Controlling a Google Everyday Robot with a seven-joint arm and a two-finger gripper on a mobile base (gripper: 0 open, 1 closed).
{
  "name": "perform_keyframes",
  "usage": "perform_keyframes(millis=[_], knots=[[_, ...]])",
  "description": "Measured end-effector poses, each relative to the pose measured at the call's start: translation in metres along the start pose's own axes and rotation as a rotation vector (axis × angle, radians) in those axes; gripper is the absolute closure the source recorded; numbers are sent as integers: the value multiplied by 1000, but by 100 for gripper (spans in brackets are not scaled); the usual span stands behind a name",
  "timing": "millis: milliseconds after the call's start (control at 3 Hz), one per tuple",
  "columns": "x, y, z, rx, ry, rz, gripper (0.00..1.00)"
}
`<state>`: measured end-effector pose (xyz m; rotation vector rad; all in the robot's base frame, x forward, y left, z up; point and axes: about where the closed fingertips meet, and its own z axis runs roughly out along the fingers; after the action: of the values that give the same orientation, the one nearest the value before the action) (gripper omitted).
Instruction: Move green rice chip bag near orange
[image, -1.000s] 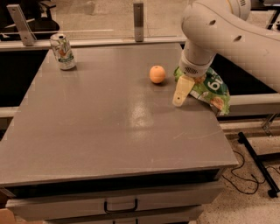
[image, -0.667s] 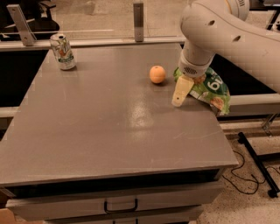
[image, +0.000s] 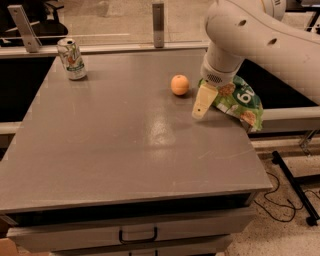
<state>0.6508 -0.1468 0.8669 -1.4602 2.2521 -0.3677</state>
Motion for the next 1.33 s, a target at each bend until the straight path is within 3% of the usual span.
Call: perform_keyframes(millis=[333, 667, 1333], knots=[[-2, -13, -24, 51, -25, 7, 0], [3, -29, -67, 93, -100, 22, 0], [40, -50, -195, 189, -375, 1, 0]])
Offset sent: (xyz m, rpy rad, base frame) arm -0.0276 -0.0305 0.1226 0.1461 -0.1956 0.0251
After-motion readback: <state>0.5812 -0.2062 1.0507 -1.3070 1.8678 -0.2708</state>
